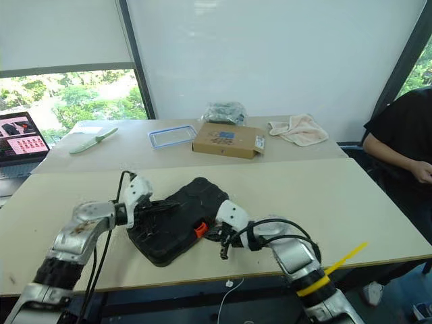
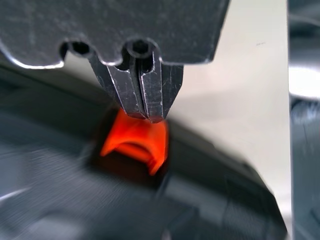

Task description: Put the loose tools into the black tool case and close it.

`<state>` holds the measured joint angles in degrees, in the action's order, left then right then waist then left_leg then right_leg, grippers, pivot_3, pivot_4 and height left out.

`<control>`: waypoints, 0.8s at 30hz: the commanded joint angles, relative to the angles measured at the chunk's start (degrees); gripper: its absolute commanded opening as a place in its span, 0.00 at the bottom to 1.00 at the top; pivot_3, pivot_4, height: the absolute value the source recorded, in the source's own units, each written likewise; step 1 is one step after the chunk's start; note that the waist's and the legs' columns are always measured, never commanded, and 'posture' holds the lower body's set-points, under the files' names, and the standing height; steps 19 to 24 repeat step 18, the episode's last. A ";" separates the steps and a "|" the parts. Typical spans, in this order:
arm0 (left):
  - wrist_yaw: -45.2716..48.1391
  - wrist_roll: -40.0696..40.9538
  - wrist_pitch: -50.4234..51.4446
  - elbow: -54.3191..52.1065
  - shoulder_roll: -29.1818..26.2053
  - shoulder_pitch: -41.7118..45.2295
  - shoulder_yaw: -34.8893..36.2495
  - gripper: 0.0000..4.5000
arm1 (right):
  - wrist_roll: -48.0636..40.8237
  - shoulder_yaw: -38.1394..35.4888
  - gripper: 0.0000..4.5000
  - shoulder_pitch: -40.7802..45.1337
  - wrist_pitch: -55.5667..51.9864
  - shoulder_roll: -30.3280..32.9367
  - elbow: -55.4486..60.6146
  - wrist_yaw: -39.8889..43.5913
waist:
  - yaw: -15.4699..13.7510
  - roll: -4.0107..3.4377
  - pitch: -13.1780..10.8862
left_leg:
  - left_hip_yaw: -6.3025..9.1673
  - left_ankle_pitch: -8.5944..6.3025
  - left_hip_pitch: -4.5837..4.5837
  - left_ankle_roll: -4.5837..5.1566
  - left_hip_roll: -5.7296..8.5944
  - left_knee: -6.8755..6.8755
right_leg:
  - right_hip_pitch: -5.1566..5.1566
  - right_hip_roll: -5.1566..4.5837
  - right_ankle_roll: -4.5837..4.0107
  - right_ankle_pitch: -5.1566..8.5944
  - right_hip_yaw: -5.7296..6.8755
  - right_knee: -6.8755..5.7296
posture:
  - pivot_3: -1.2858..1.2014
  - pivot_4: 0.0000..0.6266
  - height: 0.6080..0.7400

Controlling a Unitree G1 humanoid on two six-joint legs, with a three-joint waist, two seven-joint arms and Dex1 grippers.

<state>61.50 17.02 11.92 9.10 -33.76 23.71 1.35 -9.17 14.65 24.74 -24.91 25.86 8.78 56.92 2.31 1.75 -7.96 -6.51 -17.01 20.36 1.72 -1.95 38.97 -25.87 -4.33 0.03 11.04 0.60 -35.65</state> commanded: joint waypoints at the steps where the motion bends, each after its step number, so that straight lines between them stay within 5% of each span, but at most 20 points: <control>1: 3.05 4.02 -1.04 -0.94 -3.62 -5.49 5.72 0.06 | -6.06 -7.06 0.26 -4.63 1.53 4.36 6.28 2.99 | -0.01 0.01 0.00 | 0.00 -0.01 0.09 -0.01 0.01 -0.07 | -0.10 0.02 -0.23 -0.12 0.00 0.03 | 0.52 0.24 1.00; 5: 3.95 4.64 -3.75 -3.05 -10.68 -13.27 13.22 0.36 | -7.43 -15.82 0.56 -12.08 12.70 9.78 5.35 4.94 | 0.17 -0.03 -0.04 | 0.02 -0.18 0.47 0.09 -0.02 -0.31 | -0.36 0.19 -0.43 -0.12 0.07 0.56 | 0.52 0.24 1.00; 11: 3.40 2.84 -12.32 -3.46 -13.88 -25.15 19.92 0.83 | -10.70 -22.76 1.00 -17.24 30.11 13.97 -5.71 14.60 | -0.95 0.18 -0.34 | -0.06 -0.74 0.78 0.49 0.15 -0.08 | -0.37 -0.13 0.02 0.12 0.25 0.92 | 0.52 0.24 1.00; 13: 3.29 2.76 -14.19 -3.88 -13.90 -28.34 21.11 0.98 | -11.49 -23.68 1.00 -16.82 31.76 14.57 -8.59 15.50 | -1.51 0.29 -0.47 | -0.09 -0.84 0.86 0.56 0.15 0.05 | -0.37 -0.18 0.10 0.08 0.25 1.03 | 0.52 0.24 1.00; 24: 2.09 3.19 -17.05 -4.17 -13.02 -31.39 22.25 0.98 | -10.47 -23.50 1.00 -15.60 37.92 15.09 -14.63 16.35 | -2.43 0.30 -0.53 | -0.09 -0.85 0.87 0.54 0.16 0.05 | -0.31 -0.22 0.13 0.05 0.31 1.21 | 0.52 0.24 1.00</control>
